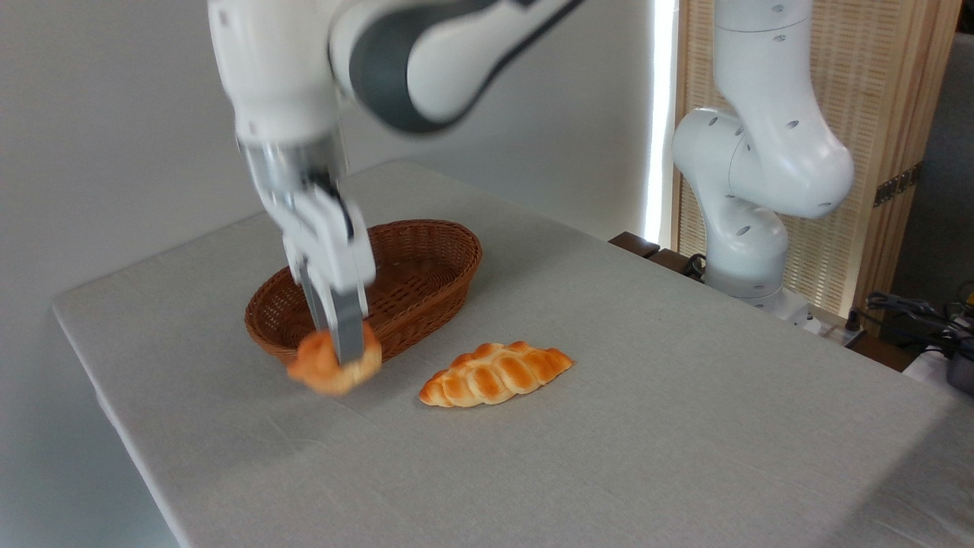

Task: Put bread into the basket
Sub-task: 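Lift the held roll up and over the wicker basket, then lower the roll into the basket and open the gripper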

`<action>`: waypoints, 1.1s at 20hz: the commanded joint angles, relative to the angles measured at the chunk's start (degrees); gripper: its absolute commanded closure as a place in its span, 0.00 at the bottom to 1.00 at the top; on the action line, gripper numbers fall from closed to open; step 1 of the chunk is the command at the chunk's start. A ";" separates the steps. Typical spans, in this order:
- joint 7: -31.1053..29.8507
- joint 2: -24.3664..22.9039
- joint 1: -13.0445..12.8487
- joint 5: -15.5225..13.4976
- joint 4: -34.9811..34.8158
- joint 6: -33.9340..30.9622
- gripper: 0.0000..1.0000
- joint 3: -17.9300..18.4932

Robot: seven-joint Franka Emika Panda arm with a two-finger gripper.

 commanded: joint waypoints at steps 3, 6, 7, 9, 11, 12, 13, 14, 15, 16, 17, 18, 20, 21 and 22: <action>-4.95 -4.44 0.22 -3.28 2.17 -5.21 0.64 -4.04; -11.71 -4.62 0.22 -3.19 1.73 -5.31 0.62 -9.39; -12.69 -4.62 0.22 -3.02 1.55 -4.96 0.61 -10.46; -13.58 -4.10 0.22 -2.75 -0.11 -4.25 0.55 -13.27; -13.75 -4.01 0.13 -2.75 -1.77 -2.59 0.48 -14.42; -13.76 -3.92 0.04 -2.75 -2.48 -1.54 0.48 -14.86; -13.84 -3.66 -0.04 -2.75 -4.06 1.52 0.47 -15.73; -13.76 -3.13 -0.13 -2.75 -5.99 4.94 0.42 -16.44; -13.76 -2.69 -0.22 -2.75 -7.57 8.20 0.41 -16.88; -13.76 -2.25 -0.22 -2.75 -8.72 10.93 0.38 -17.06; -13.76 -1.90 -0.31 -2.75 -9.43 12.96 0.33 -17.15; -13.67 -1.55 -0.31 -2.75 -9.52 13.76 0.32 -17.15; -13.67 -0.58 -0.40 -2.75 -9.61 15.43 0.21 -17.15; -13.49 -0.06 -0.40 -2.75 -10.13 15.61 0.05 -17.15; -13.14 0.03 -0.48 -2.75 -10.83 15.70 0.00 -17.15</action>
